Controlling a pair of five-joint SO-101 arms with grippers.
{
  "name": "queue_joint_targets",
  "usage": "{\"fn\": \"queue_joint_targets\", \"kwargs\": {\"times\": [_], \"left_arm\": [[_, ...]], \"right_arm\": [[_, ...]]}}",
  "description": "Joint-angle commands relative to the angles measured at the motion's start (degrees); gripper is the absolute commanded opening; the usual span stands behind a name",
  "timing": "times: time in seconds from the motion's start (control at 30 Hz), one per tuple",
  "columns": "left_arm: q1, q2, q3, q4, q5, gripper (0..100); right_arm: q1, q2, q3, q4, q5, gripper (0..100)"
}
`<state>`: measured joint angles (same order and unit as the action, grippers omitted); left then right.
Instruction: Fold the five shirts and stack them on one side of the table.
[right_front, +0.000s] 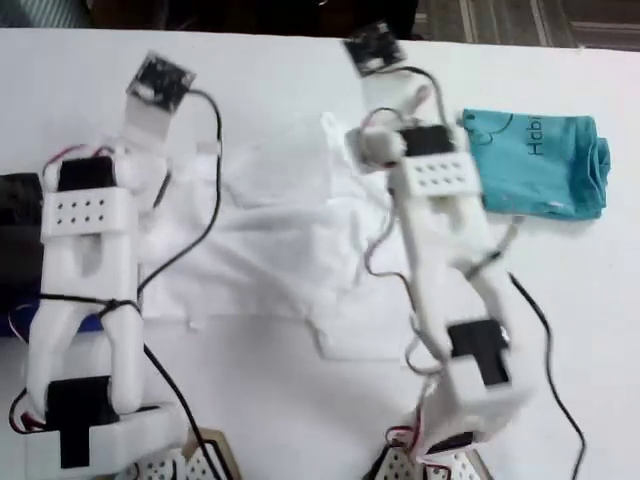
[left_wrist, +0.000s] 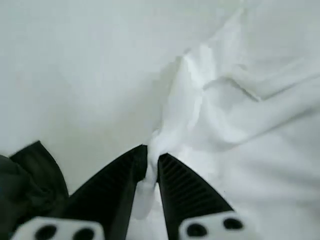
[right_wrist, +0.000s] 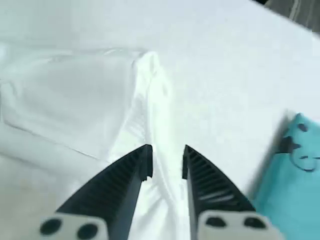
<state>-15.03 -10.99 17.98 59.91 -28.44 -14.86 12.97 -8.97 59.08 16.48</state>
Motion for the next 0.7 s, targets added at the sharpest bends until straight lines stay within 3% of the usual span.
{"fn": "queue_joint_targets", "kwargs": {"times": [0.0,0.2,0.3,0.67], "left_arm": [[-1.8,-0.4,4.0,-4.1,-0.1,3],[-3.0,-0.4,7.9,-6.3,0.2,3],[-3.0,-0.4,7.9,-6.3,0.3,3],[-3.0,-0.5,7.9,-6.2,0.3,3]], "right_arm": [[-2.8,9.5,-11.5,5.0,-2.9,12.7],[-3.0,25.2,-26.4,7.6,-12.6,5.7],[-5.3,31.2,-34.5,12.9,-16.3,6.7],[-8.2,47.3,-58.4,26.2,-18.4,10.8]]}}
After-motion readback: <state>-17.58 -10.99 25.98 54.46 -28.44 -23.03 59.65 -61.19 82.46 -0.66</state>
